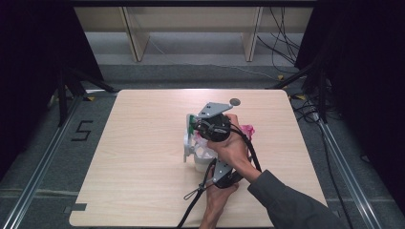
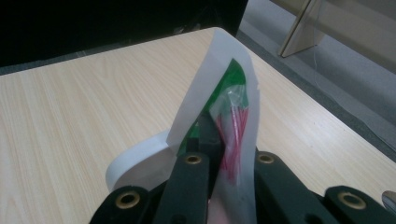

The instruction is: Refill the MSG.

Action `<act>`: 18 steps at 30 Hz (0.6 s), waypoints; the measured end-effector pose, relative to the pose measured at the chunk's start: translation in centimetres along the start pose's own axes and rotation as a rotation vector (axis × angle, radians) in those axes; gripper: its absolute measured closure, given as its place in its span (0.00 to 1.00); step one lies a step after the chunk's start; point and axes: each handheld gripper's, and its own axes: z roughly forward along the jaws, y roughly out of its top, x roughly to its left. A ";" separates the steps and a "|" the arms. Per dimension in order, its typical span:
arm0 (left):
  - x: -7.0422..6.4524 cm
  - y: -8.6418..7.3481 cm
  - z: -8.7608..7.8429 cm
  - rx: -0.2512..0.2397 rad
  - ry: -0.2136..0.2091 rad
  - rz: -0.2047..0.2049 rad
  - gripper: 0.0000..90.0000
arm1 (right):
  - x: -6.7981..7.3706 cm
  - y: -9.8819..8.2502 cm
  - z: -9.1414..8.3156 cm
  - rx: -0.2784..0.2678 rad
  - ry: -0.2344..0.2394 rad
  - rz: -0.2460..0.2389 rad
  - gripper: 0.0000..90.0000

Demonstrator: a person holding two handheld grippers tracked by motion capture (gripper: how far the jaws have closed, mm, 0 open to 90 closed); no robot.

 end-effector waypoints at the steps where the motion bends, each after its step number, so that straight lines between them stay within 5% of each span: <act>1: 0.3 0.1 0.0 0.001 0.010 0.044 0.82 | 0.0 0.0 0.1 0.005 0.003 -0.014 0.99; 3: 0.0 0.0 0.0 -0.003 0.000 0.003 0.82 | 0.2 0.0 0.1 0.011 0.002 -0.005 0.99; 6: 0.1 0.1 -0.1 0.003 0.001 0.005 0.82 | 0.0 0.0 -0.1 -0.001 0.002 -0.010 0.99; 7: 0.4 0.1 -0.1 -0.001 0.004 0.038 0.82 | 0.2 0.0 0.1 0.000 -0.004 -0.006 0.99; 9: 0.3 0.2 -0.1 -0.008 0.006 0.034 0.82 | 0.4 0.0 0.3 0.009 -0.003 -0.038 0.99; 18: 0.4 0.2 -0.2 -0.007 0.010 0.034 0.82 | 0.4 0.1 0.3 0.012 -0.004 -0.018 0.99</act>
